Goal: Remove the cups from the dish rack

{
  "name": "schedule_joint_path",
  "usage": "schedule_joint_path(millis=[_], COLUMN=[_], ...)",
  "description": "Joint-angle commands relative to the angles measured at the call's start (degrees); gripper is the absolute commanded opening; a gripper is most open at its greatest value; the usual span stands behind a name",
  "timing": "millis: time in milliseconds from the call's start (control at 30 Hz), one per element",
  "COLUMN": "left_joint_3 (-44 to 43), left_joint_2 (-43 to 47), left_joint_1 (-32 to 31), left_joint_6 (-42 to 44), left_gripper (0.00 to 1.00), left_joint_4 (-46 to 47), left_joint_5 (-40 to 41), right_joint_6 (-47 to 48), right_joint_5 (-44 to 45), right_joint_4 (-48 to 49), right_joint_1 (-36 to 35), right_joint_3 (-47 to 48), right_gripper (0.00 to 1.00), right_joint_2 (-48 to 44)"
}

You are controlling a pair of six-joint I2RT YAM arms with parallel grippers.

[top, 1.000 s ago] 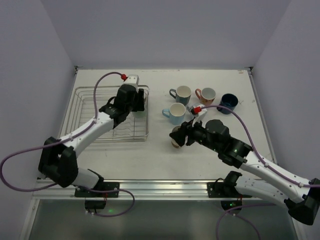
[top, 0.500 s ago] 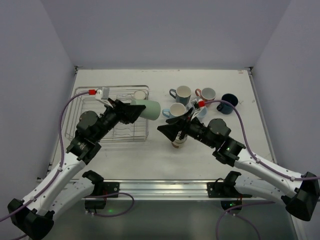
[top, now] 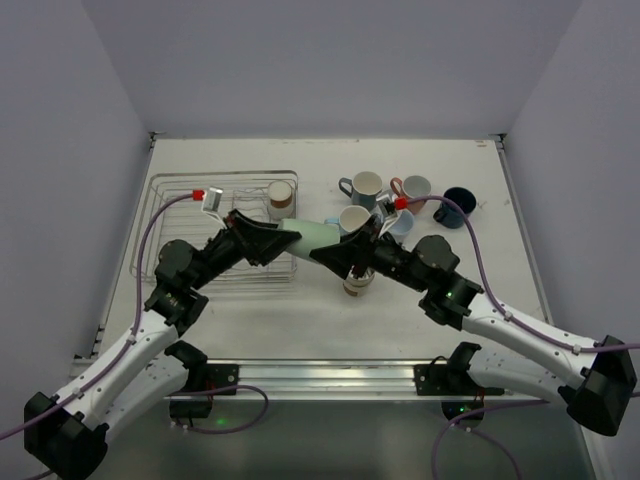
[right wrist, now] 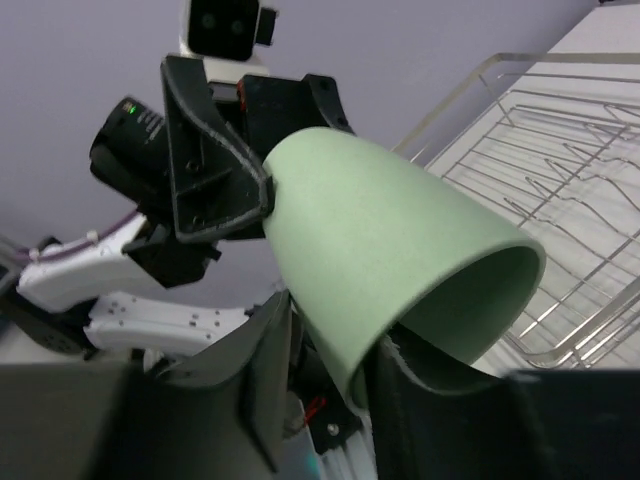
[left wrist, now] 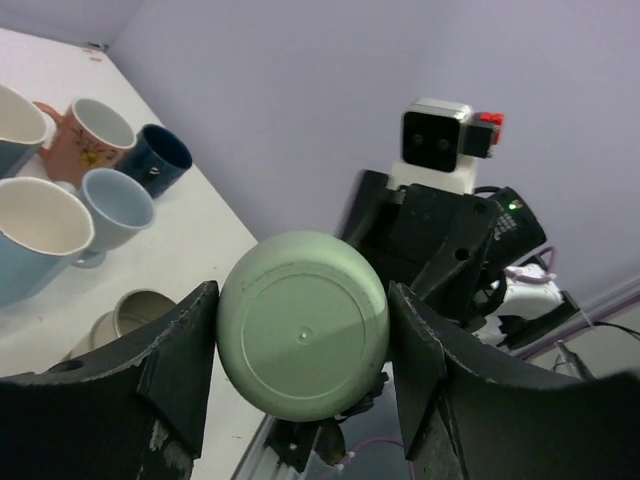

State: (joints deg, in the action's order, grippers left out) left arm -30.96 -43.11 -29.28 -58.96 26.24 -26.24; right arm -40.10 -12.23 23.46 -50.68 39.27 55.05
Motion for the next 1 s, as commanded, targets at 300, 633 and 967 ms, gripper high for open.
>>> schedule_joint_path(millis=[300, 633, 967], left_joint_3=[-14.4, -12.2, -8.9], left_joint_2=[4.3, 6.6, 6.6], left_joint_1=[0.3, 0.3, 0.3], left_joint_6=[23.3, 39.8, 41.7], left_gripper=[1.0, 1.0, 1.0], left_joint_4=[-31.4, -52.2, -50.4], left_joint_5=[14.0, 35.0, 35.2], right_joint_6=[2.6, 8.8, 12.1], right_joint_5=[5.3, 27.1, 27.1], right_joint_4=[-6.6, -61.7, -74.4], right_joint_1=[0.0, 10.5, 16.0], right_joint_3=[4.1, 16.5, 19.5], right_gripper=[0.0, 0.0, 0.0], right_joint_2=[-5.3, -9.3, 7.6])
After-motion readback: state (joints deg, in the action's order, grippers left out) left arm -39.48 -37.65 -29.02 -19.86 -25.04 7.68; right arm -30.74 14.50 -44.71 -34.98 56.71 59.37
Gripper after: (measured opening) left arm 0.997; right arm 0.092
